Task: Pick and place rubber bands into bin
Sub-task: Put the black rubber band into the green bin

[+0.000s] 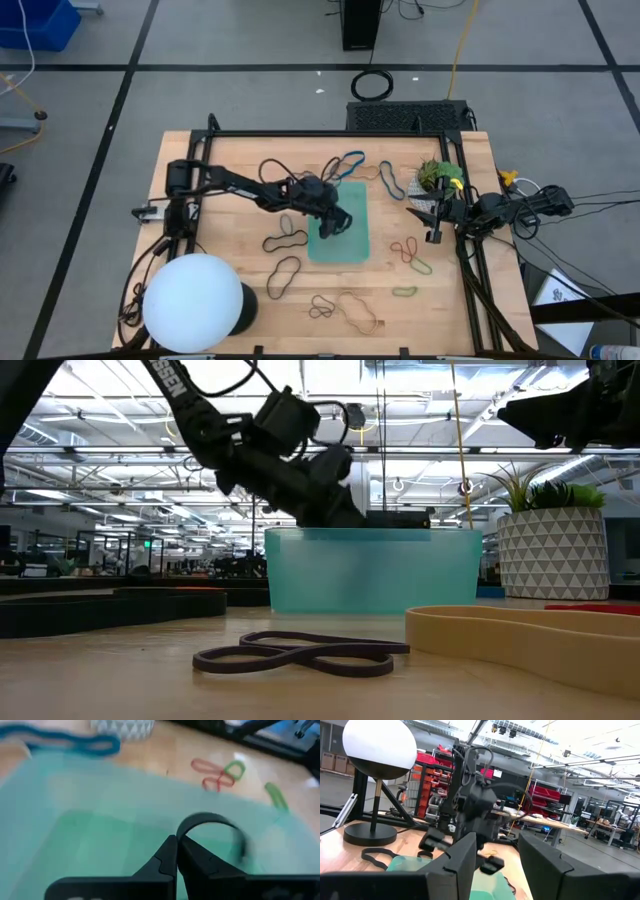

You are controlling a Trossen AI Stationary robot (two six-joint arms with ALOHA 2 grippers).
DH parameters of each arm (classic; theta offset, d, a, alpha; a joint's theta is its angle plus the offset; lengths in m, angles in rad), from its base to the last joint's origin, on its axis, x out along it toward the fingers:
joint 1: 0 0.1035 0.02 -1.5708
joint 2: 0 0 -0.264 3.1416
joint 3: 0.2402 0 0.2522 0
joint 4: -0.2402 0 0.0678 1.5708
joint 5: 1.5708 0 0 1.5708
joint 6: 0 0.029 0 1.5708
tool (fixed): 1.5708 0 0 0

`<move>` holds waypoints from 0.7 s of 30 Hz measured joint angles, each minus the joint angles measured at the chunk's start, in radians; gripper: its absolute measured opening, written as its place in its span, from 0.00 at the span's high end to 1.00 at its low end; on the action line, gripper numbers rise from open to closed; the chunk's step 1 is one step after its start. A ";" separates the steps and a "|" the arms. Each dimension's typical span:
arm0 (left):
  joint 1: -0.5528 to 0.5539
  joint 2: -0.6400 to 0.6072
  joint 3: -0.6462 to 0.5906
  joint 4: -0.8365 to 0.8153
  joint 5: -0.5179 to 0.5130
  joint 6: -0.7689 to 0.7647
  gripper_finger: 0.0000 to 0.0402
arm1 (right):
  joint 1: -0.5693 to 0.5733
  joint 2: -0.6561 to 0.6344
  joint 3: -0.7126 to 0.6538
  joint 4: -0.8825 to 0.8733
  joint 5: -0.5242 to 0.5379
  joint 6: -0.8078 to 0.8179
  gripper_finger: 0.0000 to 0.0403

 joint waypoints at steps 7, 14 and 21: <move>0.001 0.025 0.000 -0.029 -0.008 -0.009 0.98 | 0.000 0.000 0.000 0.000 0.000 0.000 0.65; 0.001 0.025 0.000 -0.026 -0.026 -0.019 0.90 | 0.000 0.000 0.000 0.000 0.000 0.000 0.65; 0.001 0.025 0.000 -0.027 -0.027 -0.020 0.92 | 0.000 0.000 0.000 0.000 0.000 0.000 0.65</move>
